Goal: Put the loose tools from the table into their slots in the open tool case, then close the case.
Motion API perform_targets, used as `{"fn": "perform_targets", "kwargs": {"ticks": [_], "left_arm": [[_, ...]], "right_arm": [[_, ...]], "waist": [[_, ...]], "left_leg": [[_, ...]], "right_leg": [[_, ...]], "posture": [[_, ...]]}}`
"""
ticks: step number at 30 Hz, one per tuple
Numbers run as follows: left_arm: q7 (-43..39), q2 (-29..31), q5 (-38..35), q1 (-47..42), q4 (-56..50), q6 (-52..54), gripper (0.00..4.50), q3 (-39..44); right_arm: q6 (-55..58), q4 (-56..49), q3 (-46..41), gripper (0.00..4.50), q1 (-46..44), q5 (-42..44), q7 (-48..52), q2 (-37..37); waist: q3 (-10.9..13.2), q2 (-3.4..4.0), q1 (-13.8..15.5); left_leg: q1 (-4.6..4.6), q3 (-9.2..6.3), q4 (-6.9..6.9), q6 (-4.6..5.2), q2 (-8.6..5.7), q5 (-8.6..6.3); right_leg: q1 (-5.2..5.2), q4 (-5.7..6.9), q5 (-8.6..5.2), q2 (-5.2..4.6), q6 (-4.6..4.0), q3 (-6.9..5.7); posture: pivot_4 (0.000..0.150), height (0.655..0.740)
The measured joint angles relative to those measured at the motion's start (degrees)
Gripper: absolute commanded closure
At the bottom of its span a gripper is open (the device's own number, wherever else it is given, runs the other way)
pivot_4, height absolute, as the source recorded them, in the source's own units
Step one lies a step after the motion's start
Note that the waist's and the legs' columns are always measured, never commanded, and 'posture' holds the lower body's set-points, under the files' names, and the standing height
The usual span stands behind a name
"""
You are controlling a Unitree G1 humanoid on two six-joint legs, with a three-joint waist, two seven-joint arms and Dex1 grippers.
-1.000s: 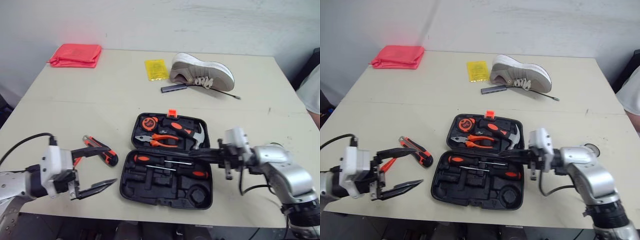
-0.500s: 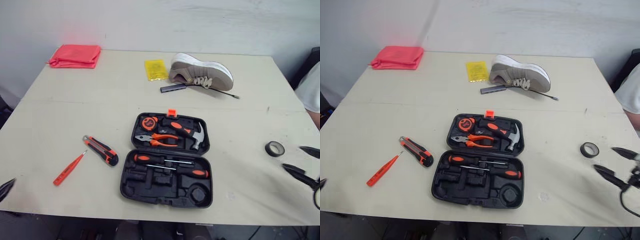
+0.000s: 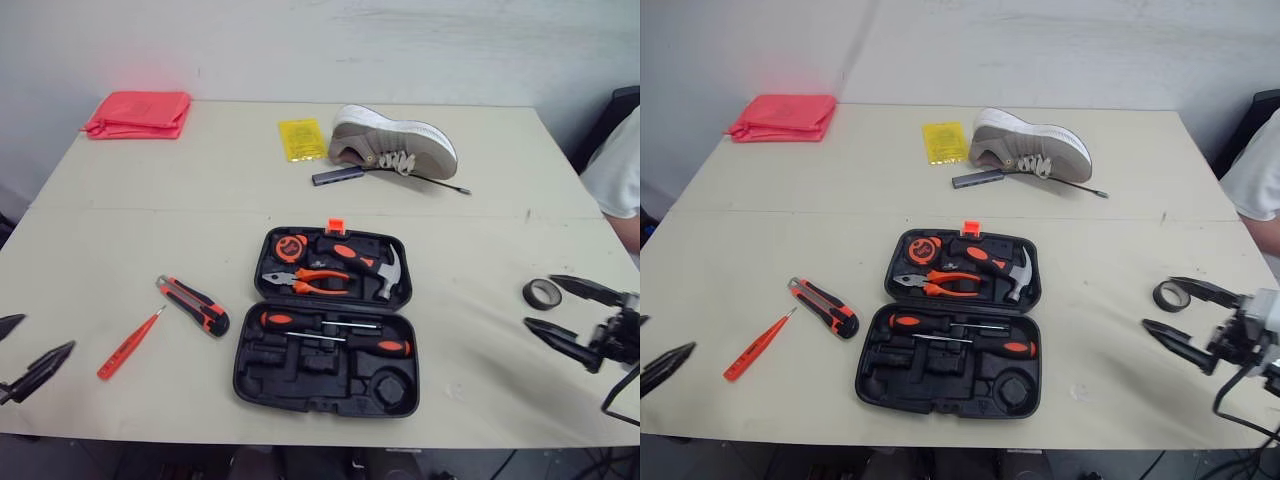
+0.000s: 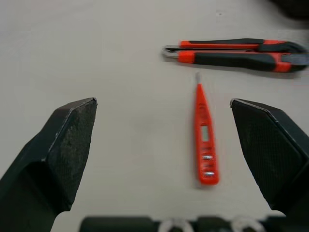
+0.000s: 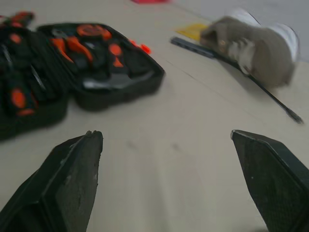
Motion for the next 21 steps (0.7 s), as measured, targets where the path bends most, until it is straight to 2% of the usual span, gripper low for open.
{"fn": "perform_targets", "kwargs": {"ticks": [3, 8, 13, 17, 21], "left_arm": [[2.5, 0.6, -0.2, -0.1, -3.8, 5.8, 0.00, -2.7], [7.5, -0.1, 3.1, -0.9, -5.6, 9.6, 0.00, -7.7], [10.1, -0.5, 7.4, -3.6, -1.3, 9.8, 0.00, -12.0], [9.7, -0.4, 9.8, -4.3, 1.5, 9.3, 0.00, -14.8], [9.3, -0.3, 9.9, -5.0, 1.5, 10.0, 1.19, -15.6]], "right_arm": [[2.2, -11.9, 5.0, 0.05, 0.2, 3.7, -1.6, 4.8], [5.6, -23.6, 11.3, 0.05, 5.0, 7.6, -1.1, 8.2], [6.5, -26.4, 16.6, 0.05, 6.0, 7.9, 0.3, 9.8], [5.9, -25.5, 17.4, 0.05, 5.0, 6.8, 0.8, 10.6], [5.2, -23.9, 17.4, 0.00, 3.3, 6.6, 0.8, 10.9]], "waist": [[0.2, 0.27, 0.0], [0.2, 0.25, 0.3], [0.2, 0.18, 0.3], [0.1, 0.13, 0.1], [0.2, 0.25, 0.3]], "left_leg": [[-0.01, 0.02, 0.02, -0.02, -0.02, -0.01], [-0.02, -0.01, 0.04, 0.01, -0.05, -0.03], [0.00, -0.01, 0.13, 0.03, -0.10, -0.01], [0.02, -0.01, 0.10, 0.03, -0.10, -0.01], [0.03, -0.03, 0.05, 0.03, -0.12, -0.01]], "right_leg": [[-0.01, 0.00, 0.00, -0.01, -0.01, 0.00], [0.01, -0.02, 0.00, -0.03, -0.01, -0.04], [0.03, 0.02, 0.02, -0.11, 0.01, -0.03], [0.02, 0.02, 0.03, -0.13, -0.01, -0.02], [0.02, 0.02, 0.02, -0.18, -0.01, -0.03]], "posture": [[0.150, 0.7400], [0.150, 0.7400], [0.150, 0.7400], [0.150, 0.7400], [0.150, 0.7400]]}}
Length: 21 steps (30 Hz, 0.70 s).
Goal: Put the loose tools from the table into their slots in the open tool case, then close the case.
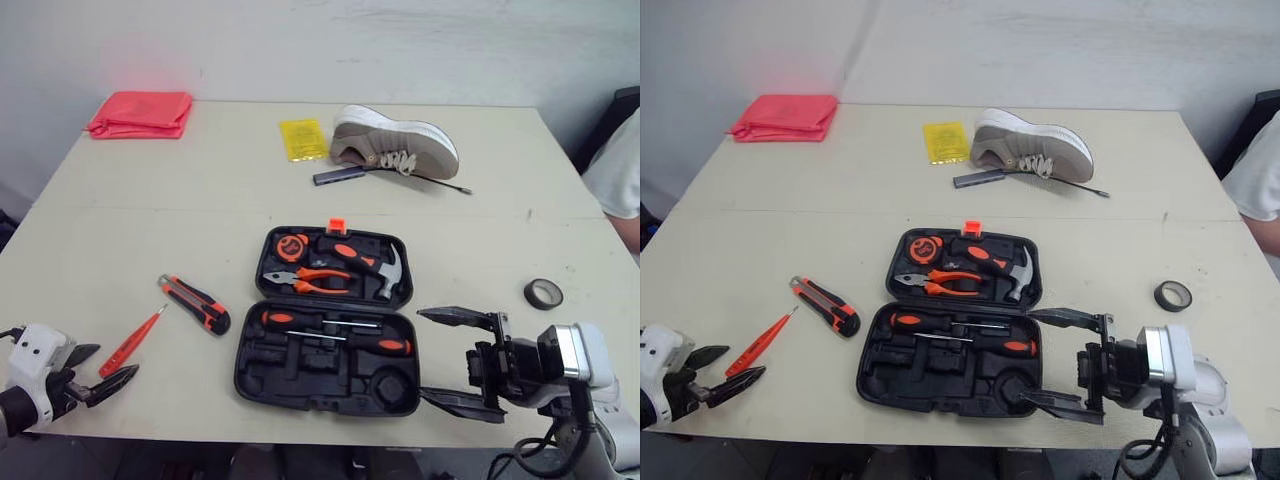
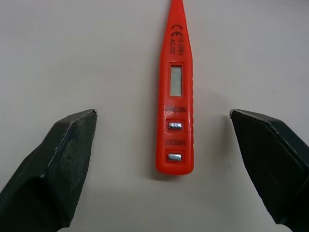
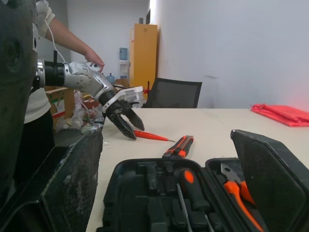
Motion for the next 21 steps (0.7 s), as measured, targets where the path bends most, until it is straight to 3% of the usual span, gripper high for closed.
{"fn": "perform_targets", "kwargs": {"ticks": [7, 12, 16, 21], "left_arm": [[2.2, -2.3, 1.3, -2.3, -1.4, -0.4, 4.16, -3.3], [2.0, -2.9, 1.2, -2.3, -1.4, -2.0, 4.16, -2.6], [-2.9, -2.7, 0.7, -0.6, -2.0, -8.8, 4.16, 1.0], [-13.9, 4.2, 0.0, -2.9, -8.4, -18.8, 4.16, 2.4]], "right_arm": [[-0.3, 1.8, -0.4, 0.00, 0.3, -1.1, 0.8, -0.1], [-0.4, 1.9, -1.2, 0.00, 1.7, -1.3, 0.9, -0.4], [-1.0, 2.4, -3.5, 0.00, 2.1, -1.9, 0.8, -1.5], [-2.3, 6.1, -7.2, 0.00, 2.5, -2.4, 3.6, -4.7]], "waist": [[-0.1, 0.33, 1.2], [-0.1, 0.34, 1.3], [-0.1, -0.12, 1.2], [-0.1, -0.19, 1.5]], "left_leg": [[0.01, 0.03, 0.06, 0.07, -0.10, -0.02], [0.03, 0.03, 0.08, 0.09, -0.10, 0.00], [-0.01, 0.01, 0.07, 0.04, -0.02, 0.01], [-0.02, 0.02, 0.07, 0.08, -0.12, 0.01]], "right_leg": [[0.03, -0.01, 0.03, -0.06, 0.06, 0.00], [0.06, 0.00, 0.05, -0.06, 0.09, 0.01], [0.01, 0.00, 0.03, 0.01, 0.06, -0.02], [0.08, -0.06, 0.02, -0.06, 0.04, -0.05]], "posture": [[0.150, 0.7400], [0.150, 0.7400], [0.150, 0.7400], [0.150, 0.7400]]}}
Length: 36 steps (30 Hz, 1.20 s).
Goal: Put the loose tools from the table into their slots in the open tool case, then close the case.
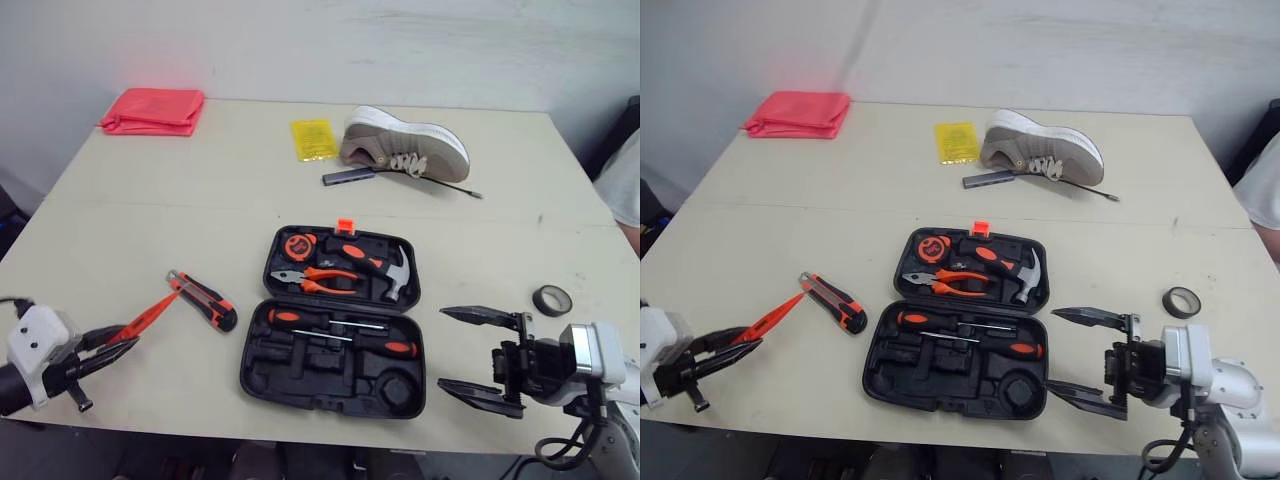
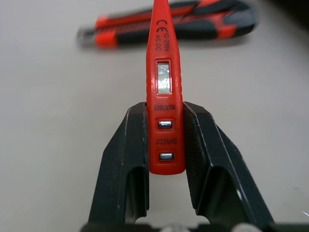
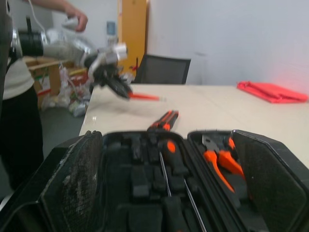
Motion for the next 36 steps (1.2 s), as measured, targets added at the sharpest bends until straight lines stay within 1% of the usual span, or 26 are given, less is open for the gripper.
{"fn": "perform_targets", "kwargs": {"ticks": [2, 4, 5, 8, 11, 14, 17, 19, 22, 29, 36], "left_arm": [[-3.4, 3.2, -1.3, -4.7, -3.7, -0.1, 4.16, -5.3], [-4.1, 5.9, -2.7, -9.3, -6.7, 3.1, 4.16, -10.8], [-4.3, 7.5, -3.3, -12.3, -8.3, 5.5, 4.16, -14.3], [-4.5, 10.0, -2.6, -21.1, -11.1, 9.0, 4.16, -23.2], [-5.2, 11.0, 0.8, -34.5, -11.9, 15.1, 4.16, -36.3], [-6.1, 10.9, 4.2, -41.1, -12.1, 19.2, 4.16, -44.8], [-6.2, 8.5, 8.8, -46.8, -11.1, 22.1, 4.16, -52.4], [-6.1, 7.2, 11.0, -48.8, -11.2, 23.4, 4.16, -56.1], [-5.6, 5.9, 13.5, -49.6, -11.0, 24.9, 4.16, -59.2], [-5.1, 4.4, 17.3, -52.0, -9.7, 24.8, 4.16, -61.3], [-7.1, 7.4, 18.8, -51.9, -9.8, 24.6, 4.16, -61.2]], "right_arm": [[-1.6, 3.5, -0.4, 0.00, -0.5, -1.0, 2.1, -1.1], [-2.7, 5.9, -0.9, 0.00, -0.4, -1.8, 3.6, -1.7], [-3.1, 7.0, -1.1, 0.00, -0.4, -2.1, 4.4, -2.2], [-4.0, 8.7, -1.8, 0.00, -0.3, -2.4, 5.3, -3.2], [-4.1, 10.0, -1.7, 0.00, -0.9, -2.6, 5.3, -3.4], [-4.1, 10.7, -1.8, 0.00, -2.0, -3.0, 5.3, -3.6], [-4.1, 11.2, -1.7, 0.00, -2.5, -3.6, 5.3, -3.9], [-3.9, 10.9, -1.4, 0.00, -3.0, -3.9, 5.0, -3.9], [-3.6, 9.9, -1.4, 0.00, -2.8, -4.1, 4.4, -3.9], [-2.7, 8.1, -1.4, 0.00, -1.9, -4.3, 3.1, -3.8], [-4.0, 8.1, -1.4, 0.00, -0.3, -4.5, 3.3, -3.3]], "waist": [[0.1, 0.13, 0.3], [0.1, 0.19, 0.3], [0.1, 0.22, 0.2], [0.2, 0.29, -0.3], [0.2, 0.30, -0.3], [0.2, 0.30, -0.4], [0.2, 0.28, -0.2], [0.2, 0.25, -0.2], [0.2, 0.22, -0.3], [0.2, 0.20, -0.1], [0.2, 0.18, -0.3]], "left_leg": [[0.00, 0.05, 0.01, 0.06, -0.05, 0.03], [0.00, 0.06, 0.01, 0.11, -0.10, 0.06], [0.00, 0.08, 0.00, 0.33, -0.12, 0.20], [0.03, 0.12, -0.03, 0.32, -0.21, 0.23], [0.02, 0.15, 0.09, 0.19, -0.09, 0.26], [0.12, 0.13, 0.09, 0.04, -0.10, 0.30], [0.12, 0.09, 0.18, 0.04, -0.11, 0.31], [0.09, 0.09, 0.27, 0.04, -0.10, 0.31], [0.09, 0.10, 0.30, 0.05, -0.10, 0.30], [0.08, 0.08, 0.51, 0.17, -0.09, 0.24], [0.09, 0.09, 0.56, 0.19, -0.05, 0.22]], "right_leg": [[0.02, 0.00, 0.04, 0.03, 0.07, 0.04], [0.02, 0.01, 0.06, 0.20, 0.11, 0.07], [0.01, 0.01, 0.06, 0.27, 0.12, 0.10], [-0.01, 0.05, 0.06, 0.36, 0.12, 0.17], [-0.04, 0.08, 0.08, 1.00, 0.14, 0.47], [-0.05, 0.14, 0.08, 1.20, 0.14, 0.74], [-0.06, 0.22, 0.08, 1.25, 0.13, 0.79], [-0.07, 0.24, 0.08, 1.25, 0.13, 0.83], [-0.08, 0.27, 0.08, 1.24, 0.13, 0.87], [-0.04, 0.34, 0.08, 1.22, 0.14, 0.88], [-0.04, 0.39, 0.08, 1.25, 0.14, 0.89]], "posture": [[0.150, 0.7400], [0.150, 0.7400], [0.150, 0.7400], [0.150, 0.7400], [0.150, 0.7400], [0.150, 0.7400], [0.150, 0.7400], [0.150, 0.7400], [0.150, 0.7400], [0.150, 0.7400], [0.150, 0.7400]]}}
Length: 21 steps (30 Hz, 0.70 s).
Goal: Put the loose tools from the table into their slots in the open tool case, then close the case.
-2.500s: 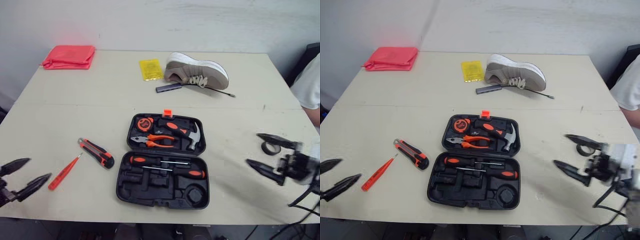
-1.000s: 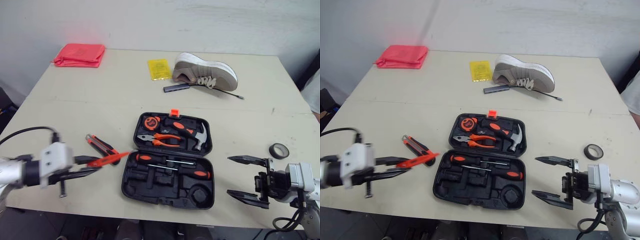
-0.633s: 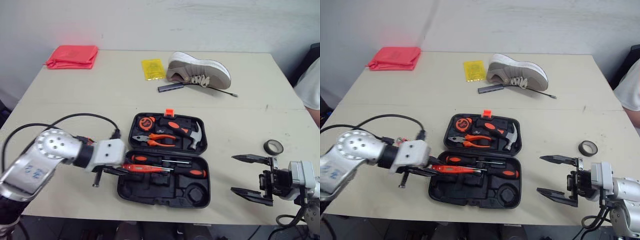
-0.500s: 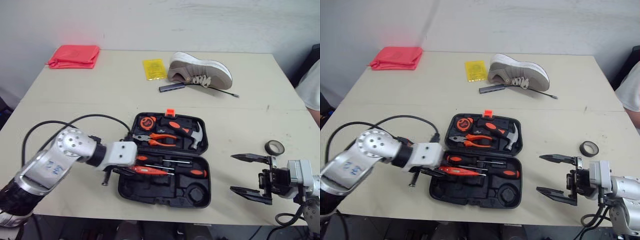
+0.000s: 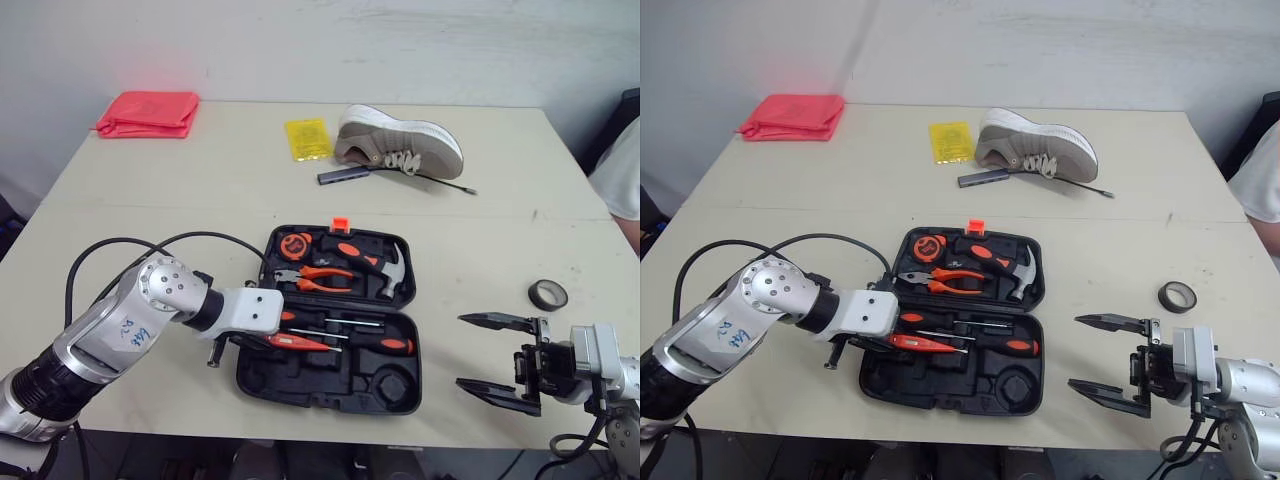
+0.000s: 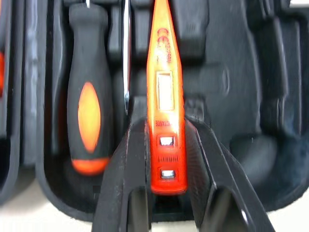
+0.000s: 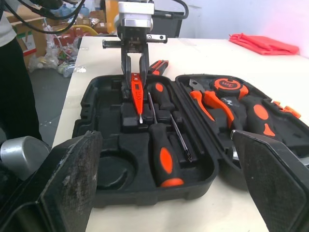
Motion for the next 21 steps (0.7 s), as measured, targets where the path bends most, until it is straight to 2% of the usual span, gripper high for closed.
{"fn": "perform_targets", "kwargs": {"ticks": [8, 15, 17, 18, 19, 21], "left_arm": [[-0.2, 1.1, 1.8, 0.0, -1.2, 0.7, 4.16, -0.5], [-0.7, -0.7, 4.9, -2.0, 0.1, -0.2, 4.16, -2.7], [-0.8, -0.9, 4.7, -1.4, -0.4, 0.3, 3.11, -1.9], [-0.4, -1.1, 4.6, -1.1, -0.5, 0.5, 2.90, -1.4], [-0.2, -1.5, 3.9, -0.2, -0.8, 0.9, 2.43, 0.1], [-0.9, -1.7, 1.3, 0.8, -2.2, 1.5, 2.43, 2.2]], "right_arm": [[-0.3, 0.0, 0.0, 0.00, 0.5, 0.0, -0.3, 0.1], [0.0, -0.7, 0.1, 0.00, 0.4, -0.1, -1.5, 0.1], [0.0, -0.7, 0.4, 0.00, 0.1, -0.1, -1.6, 0.1], [0.0, -0.7, 0.5, 0.00, 0.1, -0.1, -1.7, 0.1], [0.1, -0.7, 0.8, 0.00, -0.2, -0.2, -2.0, 0.1], [0.2, -0.8, 1.3, 0.00, -0.4, -0.4, -2.3, 0.1]], "waist": [[0.0, 0.01, 0.0], [-0.1, 0.07, 0.0], [-0.1, 0.07, 0.0], [-0.1, 0.07, 0.0], [-0.1, 0.07, 0.0], [-0.1, 0.06, 0.0]], "left_leg": [[0.08, 0.00, 0.00, -0.01, 0.02, 0.00], [0.12, 0.00, 0.01, 0.00, 0.01, 0.00], [0.11, 0.00, 0.02, 0.00, 0.01, 0.00], [0.11, 0.00, 0.02, 0.00, 0.01, 0.00], [0.10, 0.00, 0.02, 0.00, 0.02, 0.00], [0.05, 0.00, 0.02, -0.01, 0.02, 0.01]], "right_leg": [[0.02, 0.05, -0.02, 0.06, -0.03, 0.04], [0.07, 0.06, -0.02, 0.07, -0.03, 0.06], [0.07, 0.06, -0.02, 0.06, -0.03, 0.06], [0.07, 0.06, -0.02, 0.06, -0.03, 0.07], [0.05, 0.06, -0.02, 0.06, -0.03, 0.07], [0.02, 0.06, -0.02, 0.06, -0.03, 0.07]], "posture": [[0.150, 0.7400], [0.150, 0.7400], [0.150, 0.7400], [0.150, 0.7400], [0.150, 0.7400], [0.150, 0.7400]]}}
